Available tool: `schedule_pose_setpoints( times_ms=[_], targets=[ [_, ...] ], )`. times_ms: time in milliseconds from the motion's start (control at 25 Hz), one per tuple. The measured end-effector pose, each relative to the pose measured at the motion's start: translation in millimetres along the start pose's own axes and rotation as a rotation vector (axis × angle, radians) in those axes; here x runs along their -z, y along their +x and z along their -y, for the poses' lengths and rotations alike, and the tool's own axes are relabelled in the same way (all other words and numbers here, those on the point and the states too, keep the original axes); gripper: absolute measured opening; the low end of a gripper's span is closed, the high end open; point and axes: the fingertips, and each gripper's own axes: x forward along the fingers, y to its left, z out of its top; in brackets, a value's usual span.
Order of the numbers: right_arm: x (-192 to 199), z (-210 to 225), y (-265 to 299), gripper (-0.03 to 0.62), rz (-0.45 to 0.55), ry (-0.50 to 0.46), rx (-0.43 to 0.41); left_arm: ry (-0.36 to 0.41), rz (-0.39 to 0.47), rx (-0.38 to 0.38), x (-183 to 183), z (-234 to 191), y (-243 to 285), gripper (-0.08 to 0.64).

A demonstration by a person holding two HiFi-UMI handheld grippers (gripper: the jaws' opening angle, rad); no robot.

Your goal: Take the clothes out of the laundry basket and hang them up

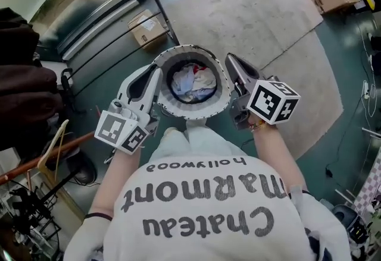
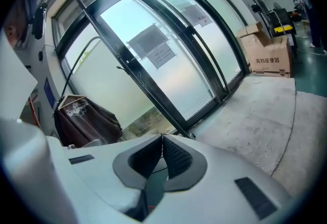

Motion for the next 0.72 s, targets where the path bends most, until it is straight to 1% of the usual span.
schedule_pose_setpoints(
  times_ms=[40, 80, 200, 320, 400, 480, 600, 720],
  targets=[
    [3.1, 4.1, 6.8, 0.031, -0.014, -0.002, -0.008, 0.0, -0.017, -0.009, 7.6, -2.8, 3.7, 0.065],
    [7.9, 8.4, 13.4, 0.031, -0.027, -0.003, -0.015, -0.006, -0.034, -0.018, 16.4, -5.8, 6.5, 0.095],
    [32.3, 21.9, 32.6, 0.031, -0.067, -0.017, -0.029, -0.028, -0.096, -0.051, 51.8, -16.6, 10.6, 0.14],
    [66.2, 42.2, 53.8, 0.032, -0.125, -0.052, -0.015, -0.039, -0.177, -0.066, 97.1, -31.0, 17.0, 0.203],
    [94.1, 57.1, 67.2, 0.032, -0.178, -0.065, 0.003, -0.043, -0.234, -0.066, 129.3, -39.2, 19.4, 0.222],
    [123.6, 72.0, 81.0, 0.032, -0.227, -0.073, 0.024, -0.045, -0.285, -0.059, 161.1, -47.3, 20.6, 0.222],
    [169.1, 95.7, 102.5, 0.032, -0.285, -0.064, 0.049, -0.031, -0.349, -0.028, 208.4, -59.2, 27.7, 0.231],
    [215.0, 125.6, 124.2, 0.034, -0.333, -0.063, 0.088, -0.025, -0.392, 0.011, 254.6, -72.2, 40.4, 0.246]
  ],
)
